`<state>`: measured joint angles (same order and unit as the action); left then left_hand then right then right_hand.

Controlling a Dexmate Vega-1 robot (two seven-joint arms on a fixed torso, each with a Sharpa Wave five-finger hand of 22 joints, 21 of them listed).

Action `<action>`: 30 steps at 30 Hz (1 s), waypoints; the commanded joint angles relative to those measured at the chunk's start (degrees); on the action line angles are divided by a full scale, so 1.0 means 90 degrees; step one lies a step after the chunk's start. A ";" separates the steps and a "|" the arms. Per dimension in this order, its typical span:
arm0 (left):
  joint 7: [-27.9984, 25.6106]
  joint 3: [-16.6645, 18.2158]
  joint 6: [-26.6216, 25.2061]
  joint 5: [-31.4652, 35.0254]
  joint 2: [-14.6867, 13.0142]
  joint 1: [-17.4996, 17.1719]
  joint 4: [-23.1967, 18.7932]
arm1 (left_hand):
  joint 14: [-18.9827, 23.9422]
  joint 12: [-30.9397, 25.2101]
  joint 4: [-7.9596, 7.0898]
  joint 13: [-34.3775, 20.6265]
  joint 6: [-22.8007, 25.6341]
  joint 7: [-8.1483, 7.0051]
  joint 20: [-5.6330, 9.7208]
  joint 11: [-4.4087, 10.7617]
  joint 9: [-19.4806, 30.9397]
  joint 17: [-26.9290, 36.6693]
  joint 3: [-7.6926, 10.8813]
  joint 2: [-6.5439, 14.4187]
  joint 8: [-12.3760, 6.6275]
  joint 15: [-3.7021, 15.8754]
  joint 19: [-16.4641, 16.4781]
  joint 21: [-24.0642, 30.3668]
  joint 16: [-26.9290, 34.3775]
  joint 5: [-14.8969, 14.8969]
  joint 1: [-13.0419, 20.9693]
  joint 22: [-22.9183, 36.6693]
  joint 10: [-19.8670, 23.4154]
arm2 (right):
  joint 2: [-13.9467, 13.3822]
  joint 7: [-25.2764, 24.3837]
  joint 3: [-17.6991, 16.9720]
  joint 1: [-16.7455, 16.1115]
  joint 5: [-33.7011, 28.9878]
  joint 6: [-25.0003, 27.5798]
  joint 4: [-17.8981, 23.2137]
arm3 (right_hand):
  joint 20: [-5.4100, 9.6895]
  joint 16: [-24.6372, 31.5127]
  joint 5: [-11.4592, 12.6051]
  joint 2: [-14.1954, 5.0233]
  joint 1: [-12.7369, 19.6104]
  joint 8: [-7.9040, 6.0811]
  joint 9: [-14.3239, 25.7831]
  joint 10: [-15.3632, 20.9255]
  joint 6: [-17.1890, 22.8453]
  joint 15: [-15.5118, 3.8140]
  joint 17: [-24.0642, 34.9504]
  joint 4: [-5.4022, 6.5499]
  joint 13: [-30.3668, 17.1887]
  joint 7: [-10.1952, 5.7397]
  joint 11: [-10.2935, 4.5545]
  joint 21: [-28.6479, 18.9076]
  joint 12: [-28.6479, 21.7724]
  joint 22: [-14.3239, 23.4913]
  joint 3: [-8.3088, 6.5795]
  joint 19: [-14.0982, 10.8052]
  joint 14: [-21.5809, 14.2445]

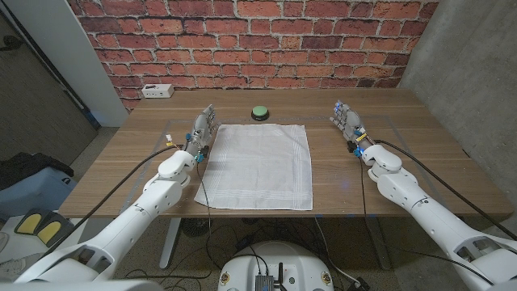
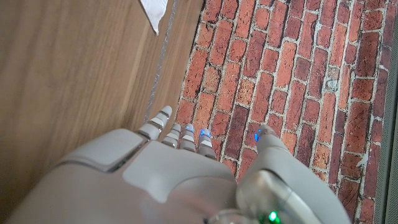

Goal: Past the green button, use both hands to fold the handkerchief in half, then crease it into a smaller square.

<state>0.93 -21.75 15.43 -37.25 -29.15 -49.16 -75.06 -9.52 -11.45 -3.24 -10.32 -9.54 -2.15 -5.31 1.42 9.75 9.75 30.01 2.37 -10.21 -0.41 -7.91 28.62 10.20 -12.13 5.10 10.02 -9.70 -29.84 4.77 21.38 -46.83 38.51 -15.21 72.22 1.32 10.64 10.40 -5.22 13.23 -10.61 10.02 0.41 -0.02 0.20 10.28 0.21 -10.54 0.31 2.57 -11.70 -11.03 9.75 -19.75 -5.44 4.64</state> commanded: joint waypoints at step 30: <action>0.0138 -0.0106 -0.0099 0.0011 0.0144 0.0283 0.0446 | -0.0494 -0.0019 0.0039 -0.0014 -0.0115 0.0061 -0.0029 -0.0008 0.0020 0.0028 -0.0019 0.0030 -0.0049 -0.0008 -0.0005 -0.0104 0.0040 -0.0027 0.0056 0.0022 -0.0307 | 0.0101 0.0160 0.0080 0.0256 0.0047 0.0207 -0.0412 | -0.0080 0.0055 0.0008 -0.0075 0.0149 -0.0025 0.0024 0.0046 0.0058 0.0062 0.0022 -0.0144 -0.0025 0.0096 0.0085 -0.0012 -0.0042 0.0036 0.0002 -0.0099 -0.0004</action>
<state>2.15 -22.66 14.70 -37.16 -28.02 -47.09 -71.81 -9.52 -11.44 -2.99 -10.31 -9.86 -1.83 -5.31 1.41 9.74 9.73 29.76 2.37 -10.21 -0.41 -7.91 27.72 10.20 -12.13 5.09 10.01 -9.69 -29.82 5.15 21.44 -46.14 39.07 -13.53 70.71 0.40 10.64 10.40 -5.82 13.83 -10.61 10.00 0.72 0.41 0.84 10.27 -0.59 -10.53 0.72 2.88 -11.69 -11.03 10.02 -19.59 -5.75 4.82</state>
